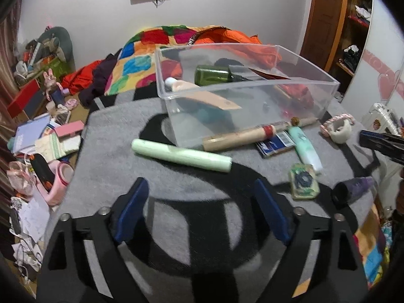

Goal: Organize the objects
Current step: 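Move the right tool toward the purple bottle while the left approaches the mint-green tube, then grasp the purple bottle with the right tool while the left grasps the mint-green tube, then carry the purple bottle into the clear box and open the right tool while the left drops the tube in, then grasp the light-blue cartoon bottle with the right tool while the left grasps the green square case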

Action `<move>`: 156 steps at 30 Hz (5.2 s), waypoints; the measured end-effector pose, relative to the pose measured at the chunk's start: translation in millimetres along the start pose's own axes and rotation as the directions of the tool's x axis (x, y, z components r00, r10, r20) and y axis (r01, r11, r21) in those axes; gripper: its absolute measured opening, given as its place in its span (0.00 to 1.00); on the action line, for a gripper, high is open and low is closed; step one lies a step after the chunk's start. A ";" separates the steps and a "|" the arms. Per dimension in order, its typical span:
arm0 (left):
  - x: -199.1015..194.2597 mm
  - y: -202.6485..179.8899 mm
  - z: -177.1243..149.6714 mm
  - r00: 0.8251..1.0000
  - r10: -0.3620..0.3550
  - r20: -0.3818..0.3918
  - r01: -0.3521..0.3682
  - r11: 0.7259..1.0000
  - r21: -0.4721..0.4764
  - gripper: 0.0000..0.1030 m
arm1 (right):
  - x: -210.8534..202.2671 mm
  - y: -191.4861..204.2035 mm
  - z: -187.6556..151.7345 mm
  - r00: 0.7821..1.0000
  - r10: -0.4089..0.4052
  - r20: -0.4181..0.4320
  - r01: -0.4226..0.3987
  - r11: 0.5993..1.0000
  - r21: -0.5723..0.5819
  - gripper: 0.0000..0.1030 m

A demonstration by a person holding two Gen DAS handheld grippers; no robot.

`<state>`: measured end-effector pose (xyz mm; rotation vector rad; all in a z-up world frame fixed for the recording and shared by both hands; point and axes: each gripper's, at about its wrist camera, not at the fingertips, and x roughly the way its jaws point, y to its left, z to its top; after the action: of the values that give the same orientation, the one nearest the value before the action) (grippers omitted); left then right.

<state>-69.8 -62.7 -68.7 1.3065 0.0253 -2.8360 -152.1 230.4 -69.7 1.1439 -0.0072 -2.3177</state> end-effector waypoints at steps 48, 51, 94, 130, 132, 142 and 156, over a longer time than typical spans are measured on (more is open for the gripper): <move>8.9 33.9 -1.0 0.994 -0.102 -0.046 0.096 0.989 -0.114 0.29 | 6.2 65.4 -1.6 0.995 0.098 -0.017 -0.100 0.985 -0.140 0.23; 2.2 40.6 4.2 0.994 -0.100 -0.042 0.093 0.984 -0.153 0.47 | 5.5 62.3 5.7 0.995 0.102 -0.002 -0.102 0.987 -0.123 0.23; 30.7 65.8 14.6 0.997 0.076 -0.029 -0.080 0.983 -0.165 0.14 | 56.5 80.3 125.9 0.994 -0.030 0.109 0.044 0.991 -0.129 0.23; 27.1 -1.2 108.3 0.994 -0.089 0.062 0.090 0.996 -0.023 0.14 | 99.2 95.6 115.8 0.997 -0.080 0.001 0.079 0.979 -0.189 0.23; 29.4 -2.0 109.3 0.994 -0.091 0.055 0.092 0.996 -0.019 0.14 | 97.2 94.1 116.0 0.997 -0.072 -0.001 0.071 0.981 -0.182 0.25; 21.9 -12.7 109.3 0.993 -0.101 0.062 0.100 0.995 0.020 0.14 | 69.0 96.1 103.4 0.997 -0.055 0.045 0.063 0.981 -0.184 0.38; -31.5 -28.2 92.3 0.984 -0.084 0.160 0.076 0.996 0.055 0.48 | 20.1 97.7 82.8 0.991 -0.046 0.127 0.066 0.986 -0.155 0.52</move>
<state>-120.1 -36.3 15.4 1.1023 0.0056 -3.0197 -176.7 118.9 -8.3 0.9318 0.1638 -2.3875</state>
